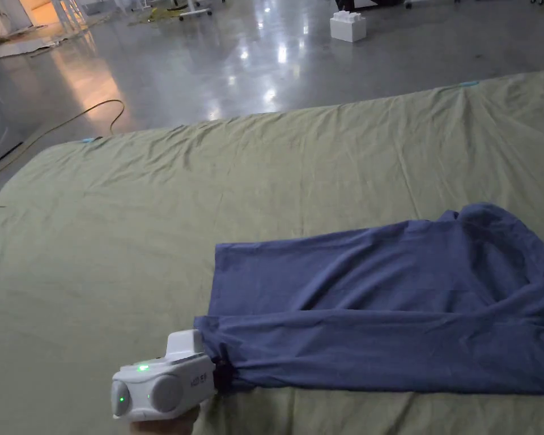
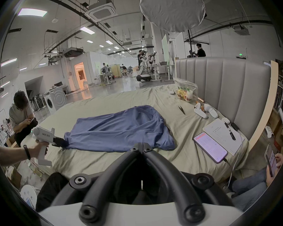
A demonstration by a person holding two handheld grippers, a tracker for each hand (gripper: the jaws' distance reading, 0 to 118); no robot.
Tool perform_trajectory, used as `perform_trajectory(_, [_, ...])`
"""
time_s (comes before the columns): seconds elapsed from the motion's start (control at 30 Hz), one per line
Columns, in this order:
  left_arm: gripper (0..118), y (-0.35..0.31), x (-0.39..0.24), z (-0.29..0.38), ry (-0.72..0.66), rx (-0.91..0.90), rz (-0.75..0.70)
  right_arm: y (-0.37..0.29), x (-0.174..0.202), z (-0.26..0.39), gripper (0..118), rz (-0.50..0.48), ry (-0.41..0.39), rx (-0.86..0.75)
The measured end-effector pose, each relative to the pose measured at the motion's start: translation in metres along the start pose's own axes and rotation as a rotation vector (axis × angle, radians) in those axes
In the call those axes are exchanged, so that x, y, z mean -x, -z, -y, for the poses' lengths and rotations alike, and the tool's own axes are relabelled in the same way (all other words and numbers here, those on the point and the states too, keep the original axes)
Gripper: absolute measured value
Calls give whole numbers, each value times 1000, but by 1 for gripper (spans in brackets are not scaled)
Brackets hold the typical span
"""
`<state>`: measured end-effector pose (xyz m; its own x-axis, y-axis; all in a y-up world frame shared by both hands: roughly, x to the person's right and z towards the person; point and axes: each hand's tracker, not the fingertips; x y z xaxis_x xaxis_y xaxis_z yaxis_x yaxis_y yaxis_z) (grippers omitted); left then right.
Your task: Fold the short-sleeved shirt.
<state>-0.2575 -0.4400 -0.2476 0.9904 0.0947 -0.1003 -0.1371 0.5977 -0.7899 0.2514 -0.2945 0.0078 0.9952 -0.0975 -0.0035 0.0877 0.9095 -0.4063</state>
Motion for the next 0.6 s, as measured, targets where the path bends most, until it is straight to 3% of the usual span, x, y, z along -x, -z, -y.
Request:
perform_trajectory(0.03, [12,4,-7,-2,-12,29,-7,4,-1,0,0,3,-5,4])
perform_trajectory(0.17, [12,14,-11,-2,68,75,-59,47,-19,-4,2,2,-11,37])
perform_trajectory(0.2, [12,14,-10,-3,88,81,-57,67,-28,-3,15,7,3,89])
perform_trajectory(0.27, [12,14,-9,-4,100,84,-53,109,-42,0,66,14,58,149])
perform_trajectory(0.3, [12,13,-8,-5,97,85,-48,131,-49,2,84,7,79,145])
perform_trajectory(0.37, [12,9,-12,-3,87,85,-40,171,-64,7,83,16,135,130])
perform_trajectory(0.53, [12,5,-16,-8,70,125,-20,262,-95,21,82,177,232,269])
perform_trajectory(0.57, [12,5,-17,-9,71,132,-18,273,-99,25,78,215,219,317])
perform_trajectory(0.6, [12,4,-18,-8,72,136,-17,279,-100,29,62,243,208,350])
